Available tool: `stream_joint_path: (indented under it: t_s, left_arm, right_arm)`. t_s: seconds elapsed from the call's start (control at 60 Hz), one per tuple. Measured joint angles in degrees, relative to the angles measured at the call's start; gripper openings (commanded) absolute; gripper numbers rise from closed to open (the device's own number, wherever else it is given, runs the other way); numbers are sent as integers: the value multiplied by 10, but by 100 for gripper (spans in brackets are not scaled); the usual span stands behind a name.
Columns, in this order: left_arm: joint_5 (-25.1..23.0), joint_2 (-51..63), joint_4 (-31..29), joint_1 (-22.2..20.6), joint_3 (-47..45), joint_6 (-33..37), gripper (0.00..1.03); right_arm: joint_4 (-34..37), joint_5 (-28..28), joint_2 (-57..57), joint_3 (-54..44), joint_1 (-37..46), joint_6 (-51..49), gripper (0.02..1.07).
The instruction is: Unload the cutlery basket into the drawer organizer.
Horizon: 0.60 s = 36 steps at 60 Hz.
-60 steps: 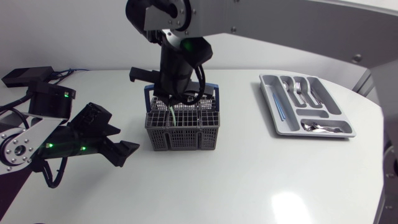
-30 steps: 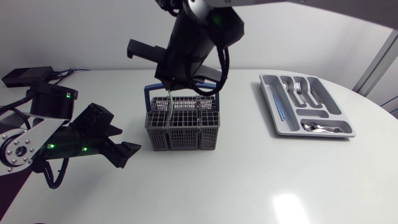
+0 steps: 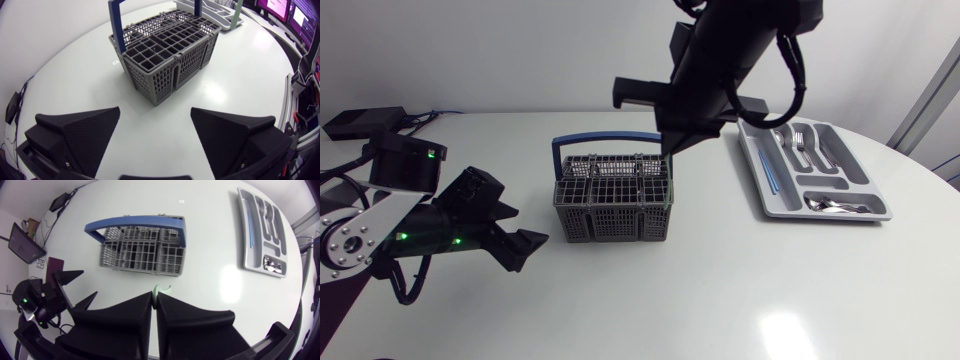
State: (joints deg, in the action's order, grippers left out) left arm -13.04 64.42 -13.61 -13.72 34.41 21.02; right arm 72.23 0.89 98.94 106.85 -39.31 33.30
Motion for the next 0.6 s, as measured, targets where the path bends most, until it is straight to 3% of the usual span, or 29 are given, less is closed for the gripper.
stream_joint_path:
  t_s: [0.283, 0.6]
  left_arm:
    - [0, -7, -5, -2, 0, 0, 99]
    - [0, -13, -9, -2, 0, 0, 99]
  right_arm:
    - [-11, 91, -65, -171, 97, -95, 8]
    - [-205, 142, -93, -306, 302, -282, 8]
